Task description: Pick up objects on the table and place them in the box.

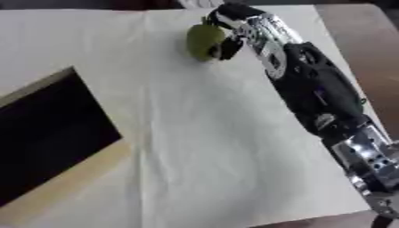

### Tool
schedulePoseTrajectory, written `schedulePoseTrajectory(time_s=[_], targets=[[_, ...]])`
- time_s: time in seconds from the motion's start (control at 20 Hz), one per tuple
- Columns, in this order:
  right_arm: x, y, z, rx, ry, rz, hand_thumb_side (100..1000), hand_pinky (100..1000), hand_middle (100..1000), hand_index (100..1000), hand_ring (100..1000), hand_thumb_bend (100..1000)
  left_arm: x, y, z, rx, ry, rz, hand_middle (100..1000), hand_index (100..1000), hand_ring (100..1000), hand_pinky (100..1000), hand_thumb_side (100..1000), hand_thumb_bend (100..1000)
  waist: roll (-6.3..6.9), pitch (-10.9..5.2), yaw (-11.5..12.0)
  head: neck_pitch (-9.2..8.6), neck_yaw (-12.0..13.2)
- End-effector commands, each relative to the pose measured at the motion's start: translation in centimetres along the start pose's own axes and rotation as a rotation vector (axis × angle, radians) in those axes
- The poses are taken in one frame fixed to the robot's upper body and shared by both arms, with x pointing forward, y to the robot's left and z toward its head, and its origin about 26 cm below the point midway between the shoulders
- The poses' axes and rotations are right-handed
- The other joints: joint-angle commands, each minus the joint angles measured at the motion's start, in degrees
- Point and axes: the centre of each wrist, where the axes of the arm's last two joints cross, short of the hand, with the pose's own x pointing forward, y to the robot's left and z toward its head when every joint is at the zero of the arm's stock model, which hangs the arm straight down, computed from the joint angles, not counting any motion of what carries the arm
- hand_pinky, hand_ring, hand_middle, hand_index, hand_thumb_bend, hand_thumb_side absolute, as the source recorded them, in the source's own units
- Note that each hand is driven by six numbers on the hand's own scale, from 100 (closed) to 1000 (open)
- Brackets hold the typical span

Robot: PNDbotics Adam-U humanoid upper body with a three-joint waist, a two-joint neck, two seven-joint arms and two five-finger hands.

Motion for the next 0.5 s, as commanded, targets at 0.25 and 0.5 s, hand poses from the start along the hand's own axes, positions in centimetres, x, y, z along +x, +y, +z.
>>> schedulePoseTrajectory(time_s=[0.25, 0.5], targets=[[0.33, -1.57, 0.64, -0.149, -0.013, 0.019, 100, 841, 464, 594, 686, 100, 0.63, 0.33, -0.63, 0.006, -0.032, -0.006, 724, 765, 693, 592, 842, 1000, -0.69, -0.66, 0.04, -0.1, 0.03], [0.38, -1.0, 0.65, -0.182, -0.017, 0.013, 100, 841, 464, 594, 686, 100, 0.64, 0.32, -0.63, 0.006, -0.032, -0.006, 724, 765, 693, 592, 842, 1000, -0.72, -0.69, 0.08, -0.05, 0.0]])
